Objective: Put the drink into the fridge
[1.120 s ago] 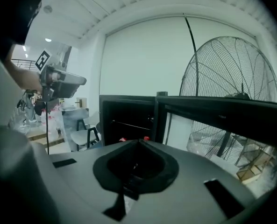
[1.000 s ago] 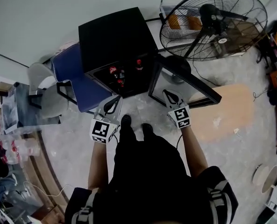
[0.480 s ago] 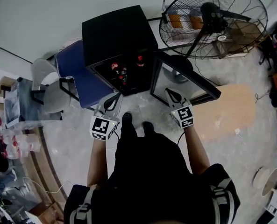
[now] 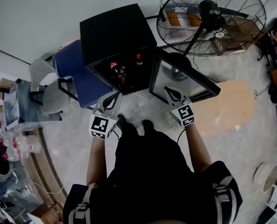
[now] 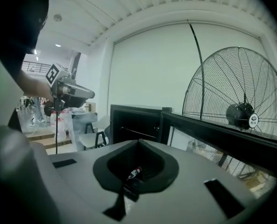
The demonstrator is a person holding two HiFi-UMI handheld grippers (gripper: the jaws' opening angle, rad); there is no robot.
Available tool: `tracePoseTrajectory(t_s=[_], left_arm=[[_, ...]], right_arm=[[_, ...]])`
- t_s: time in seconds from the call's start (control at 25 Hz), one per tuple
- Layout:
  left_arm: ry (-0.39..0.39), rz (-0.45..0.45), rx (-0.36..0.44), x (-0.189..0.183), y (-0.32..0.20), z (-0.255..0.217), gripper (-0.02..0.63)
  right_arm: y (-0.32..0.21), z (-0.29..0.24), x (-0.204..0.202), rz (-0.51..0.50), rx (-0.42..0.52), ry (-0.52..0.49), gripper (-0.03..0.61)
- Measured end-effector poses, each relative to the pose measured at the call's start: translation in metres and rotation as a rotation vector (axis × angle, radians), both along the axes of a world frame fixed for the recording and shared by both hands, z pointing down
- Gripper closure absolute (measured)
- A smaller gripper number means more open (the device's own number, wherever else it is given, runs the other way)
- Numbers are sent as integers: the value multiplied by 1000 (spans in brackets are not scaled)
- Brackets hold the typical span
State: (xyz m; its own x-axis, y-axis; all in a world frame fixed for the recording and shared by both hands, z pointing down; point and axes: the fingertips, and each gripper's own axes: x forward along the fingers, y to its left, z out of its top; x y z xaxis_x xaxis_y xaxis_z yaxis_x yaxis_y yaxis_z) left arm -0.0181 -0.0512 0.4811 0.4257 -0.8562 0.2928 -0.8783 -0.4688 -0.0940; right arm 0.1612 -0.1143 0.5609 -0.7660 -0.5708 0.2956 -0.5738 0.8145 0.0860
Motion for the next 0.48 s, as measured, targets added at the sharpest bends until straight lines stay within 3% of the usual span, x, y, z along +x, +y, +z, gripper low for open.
tracePoseTrajectory(t_s=[0.48], left_arm=[[-3,32,-7,-14,-15,4,612]], right_arm=[[-10,0,-13,15,5,6,577]])
